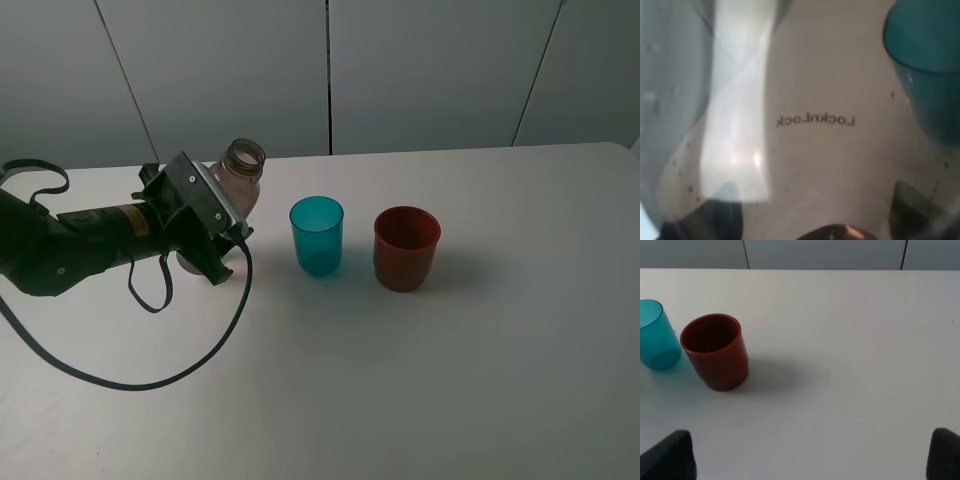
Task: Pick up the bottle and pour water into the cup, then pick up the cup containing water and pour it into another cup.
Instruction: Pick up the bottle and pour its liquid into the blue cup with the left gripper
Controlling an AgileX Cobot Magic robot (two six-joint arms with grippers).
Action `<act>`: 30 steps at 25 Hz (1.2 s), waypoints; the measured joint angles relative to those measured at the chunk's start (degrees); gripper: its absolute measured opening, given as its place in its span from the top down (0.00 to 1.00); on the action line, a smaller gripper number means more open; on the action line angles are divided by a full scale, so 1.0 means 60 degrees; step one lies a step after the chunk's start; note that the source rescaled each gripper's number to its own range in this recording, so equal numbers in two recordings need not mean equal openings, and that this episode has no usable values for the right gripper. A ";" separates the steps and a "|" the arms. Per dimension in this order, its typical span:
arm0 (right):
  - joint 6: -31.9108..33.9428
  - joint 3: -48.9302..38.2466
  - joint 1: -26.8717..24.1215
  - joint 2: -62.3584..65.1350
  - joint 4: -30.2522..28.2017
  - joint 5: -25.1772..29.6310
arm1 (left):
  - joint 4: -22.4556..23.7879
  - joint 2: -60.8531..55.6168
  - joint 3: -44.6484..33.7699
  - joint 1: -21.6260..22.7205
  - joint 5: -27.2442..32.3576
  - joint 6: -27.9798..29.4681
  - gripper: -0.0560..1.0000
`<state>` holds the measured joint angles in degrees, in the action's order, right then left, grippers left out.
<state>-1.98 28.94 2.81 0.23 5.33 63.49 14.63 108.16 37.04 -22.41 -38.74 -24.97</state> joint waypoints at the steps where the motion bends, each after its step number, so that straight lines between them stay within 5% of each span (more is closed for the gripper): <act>1: 0.0000 0.0000 0.0000 0.0000 0.0000 0.0000 | 0.0279 0.0000 0.0235 0.0000 0.0327 -0.0040 0.93; 13: 0.0000 0.0000 0.0000 0.0000 0.0000 0.0000 | 0.3348 -0.0007 0.2740 0.0006 0.5212 -0.0099 0.93; 22: 0.0000 0.0000 0.0000 0.0000 0.0000 0.0000 | 0.5046 -0.0007 0.3471 0.0022 0.5571 -0.0306 0.93; 30: 0.0000 0.0000 0.0000 0.0000 0.0000 0.0000 | 0.5706 -0.0007 0.3536 0.0022 0.5574 -0.0604 0.93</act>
<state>-1.98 28.94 2.81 0.23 5.33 63.49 48.86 108.12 58.26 -22.28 -5.30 -28.60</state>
